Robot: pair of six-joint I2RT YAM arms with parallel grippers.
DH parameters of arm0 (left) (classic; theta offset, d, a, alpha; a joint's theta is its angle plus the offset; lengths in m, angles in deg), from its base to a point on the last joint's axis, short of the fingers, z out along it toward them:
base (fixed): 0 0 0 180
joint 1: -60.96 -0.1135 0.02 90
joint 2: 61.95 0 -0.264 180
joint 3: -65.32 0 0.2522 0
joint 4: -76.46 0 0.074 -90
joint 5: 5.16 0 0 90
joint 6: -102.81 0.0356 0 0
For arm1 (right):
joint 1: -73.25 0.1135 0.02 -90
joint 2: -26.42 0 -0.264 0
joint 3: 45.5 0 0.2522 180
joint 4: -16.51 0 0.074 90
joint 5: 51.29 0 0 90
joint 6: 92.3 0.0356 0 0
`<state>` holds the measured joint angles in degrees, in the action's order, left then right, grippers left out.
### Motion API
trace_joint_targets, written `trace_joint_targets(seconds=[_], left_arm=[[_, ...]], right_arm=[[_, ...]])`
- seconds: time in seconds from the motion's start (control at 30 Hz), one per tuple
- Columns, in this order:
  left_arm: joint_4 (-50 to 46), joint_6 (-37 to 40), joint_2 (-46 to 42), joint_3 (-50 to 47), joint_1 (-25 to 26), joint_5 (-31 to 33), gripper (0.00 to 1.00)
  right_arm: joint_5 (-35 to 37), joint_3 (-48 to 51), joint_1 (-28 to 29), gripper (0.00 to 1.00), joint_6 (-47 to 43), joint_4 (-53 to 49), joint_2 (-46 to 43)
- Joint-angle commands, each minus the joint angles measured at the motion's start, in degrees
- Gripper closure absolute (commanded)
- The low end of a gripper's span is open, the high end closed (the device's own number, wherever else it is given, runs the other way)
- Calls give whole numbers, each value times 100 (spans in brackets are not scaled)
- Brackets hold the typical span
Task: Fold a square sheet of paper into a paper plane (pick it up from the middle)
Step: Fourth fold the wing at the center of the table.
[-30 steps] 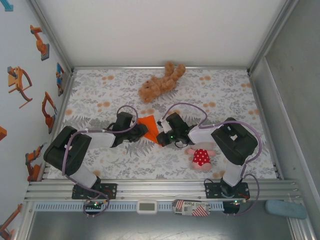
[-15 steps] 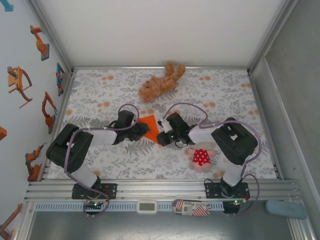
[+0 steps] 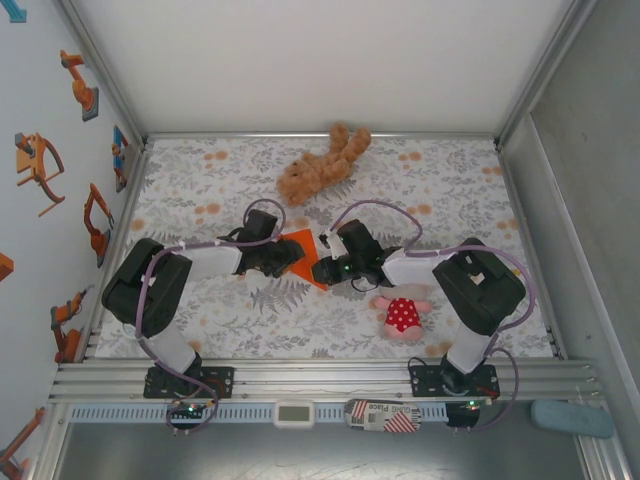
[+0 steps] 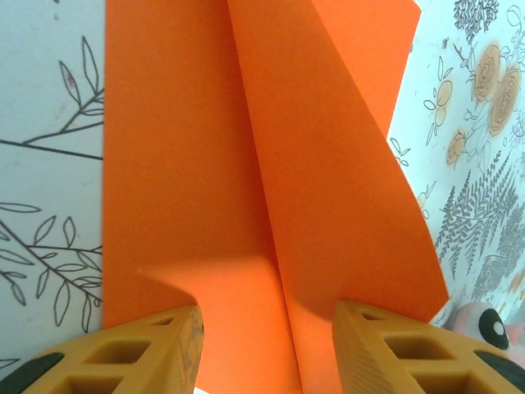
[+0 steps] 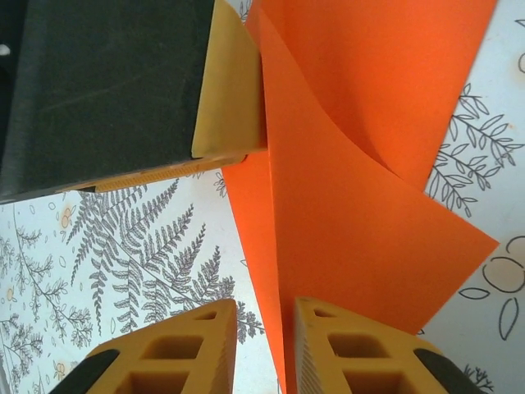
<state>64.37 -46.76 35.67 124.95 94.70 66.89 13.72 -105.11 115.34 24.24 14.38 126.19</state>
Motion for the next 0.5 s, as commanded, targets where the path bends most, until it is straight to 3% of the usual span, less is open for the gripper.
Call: trace_joint_targets(seconds=[0.0,0.47], left_arm=[[-1062,120,356,-20,61,306,51],[-1137,136,382,-23,88,377,54]], right_arm=[[217,-116,-25,75,107,-178,-107],[428,-464,14,70,-21,-560,209]])
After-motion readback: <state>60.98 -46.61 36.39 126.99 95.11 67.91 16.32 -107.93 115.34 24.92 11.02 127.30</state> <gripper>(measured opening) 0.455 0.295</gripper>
